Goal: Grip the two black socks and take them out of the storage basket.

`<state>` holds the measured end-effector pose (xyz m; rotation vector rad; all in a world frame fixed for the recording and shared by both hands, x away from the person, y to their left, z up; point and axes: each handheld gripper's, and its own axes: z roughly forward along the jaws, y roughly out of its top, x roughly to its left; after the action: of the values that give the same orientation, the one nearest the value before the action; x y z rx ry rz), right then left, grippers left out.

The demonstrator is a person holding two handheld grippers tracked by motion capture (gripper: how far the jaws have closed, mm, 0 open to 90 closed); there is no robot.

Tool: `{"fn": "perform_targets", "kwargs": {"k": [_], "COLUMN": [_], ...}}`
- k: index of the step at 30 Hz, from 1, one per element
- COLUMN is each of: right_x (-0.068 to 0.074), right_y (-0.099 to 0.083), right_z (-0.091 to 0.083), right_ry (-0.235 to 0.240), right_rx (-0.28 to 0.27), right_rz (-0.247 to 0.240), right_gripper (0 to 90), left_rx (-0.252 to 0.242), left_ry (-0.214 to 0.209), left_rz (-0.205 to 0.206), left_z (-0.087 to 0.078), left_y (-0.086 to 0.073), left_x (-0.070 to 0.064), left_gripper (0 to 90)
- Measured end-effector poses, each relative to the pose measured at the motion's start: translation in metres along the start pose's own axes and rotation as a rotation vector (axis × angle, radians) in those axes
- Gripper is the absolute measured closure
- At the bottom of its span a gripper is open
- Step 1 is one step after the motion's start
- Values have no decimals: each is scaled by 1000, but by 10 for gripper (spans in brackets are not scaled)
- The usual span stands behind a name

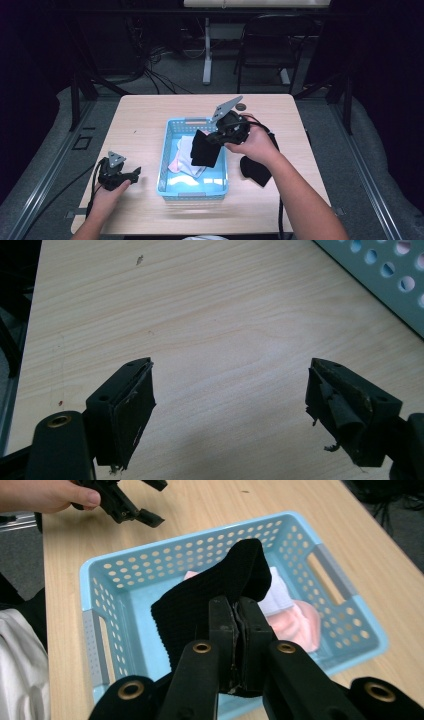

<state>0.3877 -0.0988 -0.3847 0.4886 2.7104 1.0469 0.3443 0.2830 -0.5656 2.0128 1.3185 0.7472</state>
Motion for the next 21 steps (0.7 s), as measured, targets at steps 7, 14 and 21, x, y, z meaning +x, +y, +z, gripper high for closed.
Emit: {"fn": "perform_targets", "kwargs": {"k": [7,14,21], "right_x": [-4,-10,-16], "right_y": [-9,-25,-47], "right_z": [-28,-53,-72], "right_ry": [-47,-93,-138], "right_rx": [-24,-40,-26], "right_rz": [11,48,94], "right_gripper": [869,869,869], "left_rx": [-2,3,3], "left_ry": [2,3,4], "left_rz": [1,3,5], "left_z": [0,1,1], "left_y": [0,0,0], "left_x": [0,0,0], "left_gripper": [196,196,196]}}
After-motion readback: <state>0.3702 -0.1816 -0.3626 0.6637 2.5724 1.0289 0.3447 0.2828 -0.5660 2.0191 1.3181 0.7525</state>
